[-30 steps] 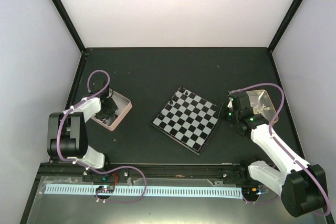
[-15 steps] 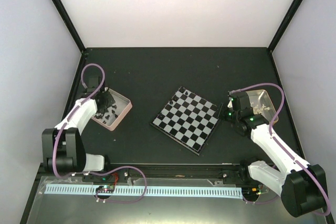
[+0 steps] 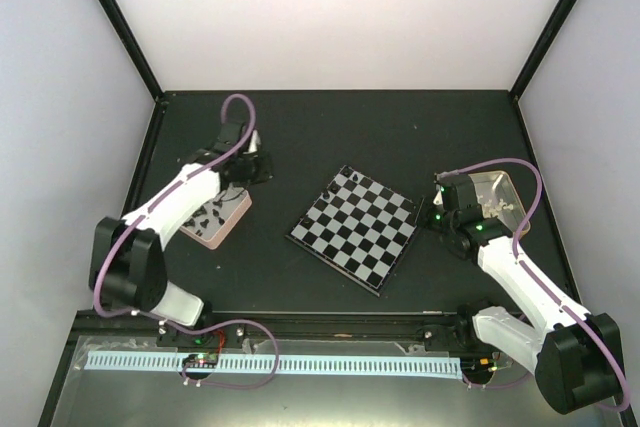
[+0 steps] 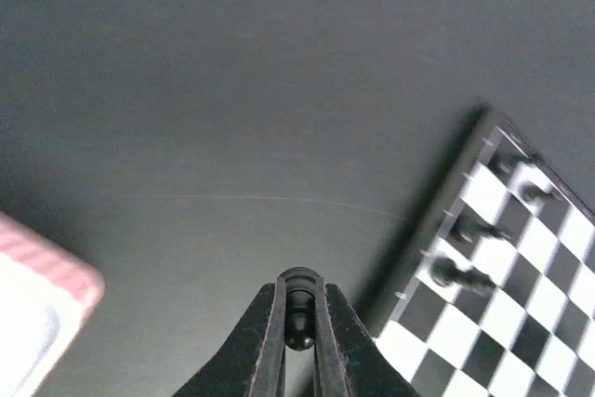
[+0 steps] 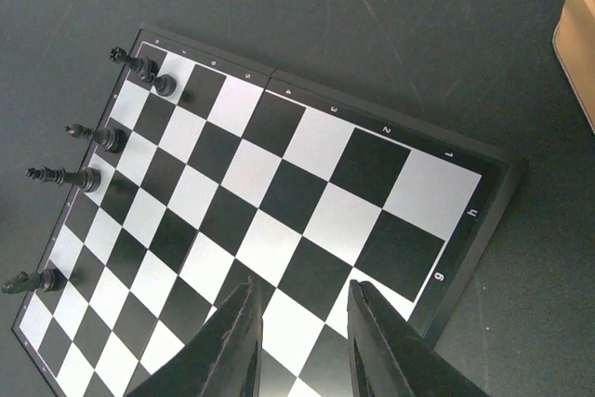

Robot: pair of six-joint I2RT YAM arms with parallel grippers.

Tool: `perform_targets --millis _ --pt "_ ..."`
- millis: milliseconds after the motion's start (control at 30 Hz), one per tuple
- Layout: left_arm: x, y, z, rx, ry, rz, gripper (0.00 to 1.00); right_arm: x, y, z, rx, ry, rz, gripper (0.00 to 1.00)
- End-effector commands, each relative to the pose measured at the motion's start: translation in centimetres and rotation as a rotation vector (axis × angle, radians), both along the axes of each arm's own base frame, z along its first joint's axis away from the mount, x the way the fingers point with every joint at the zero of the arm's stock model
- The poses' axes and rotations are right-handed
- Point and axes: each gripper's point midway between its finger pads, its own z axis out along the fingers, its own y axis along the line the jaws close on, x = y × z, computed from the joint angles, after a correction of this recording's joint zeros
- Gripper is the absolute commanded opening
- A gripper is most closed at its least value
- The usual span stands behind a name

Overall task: Set up the chess pieces on the board
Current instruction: Pick up the chess piece from the storage box, then place the chess piece on the chessboard.

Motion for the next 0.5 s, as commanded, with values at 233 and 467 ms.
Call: perform_targets --millis 233,467 --pt "-0.9 -17.4 0.1 0.117 -0.022 -0.625 0.08 0.3 -0.2 0.6 0.02 -0.033 -0.039 0.27" --pt "-1.3 -22.1 -2.2 0.234 0.041 -0.731 0.08 0.2 -0.6 0.7 -0.003 -0.041 -0.046 0.27"
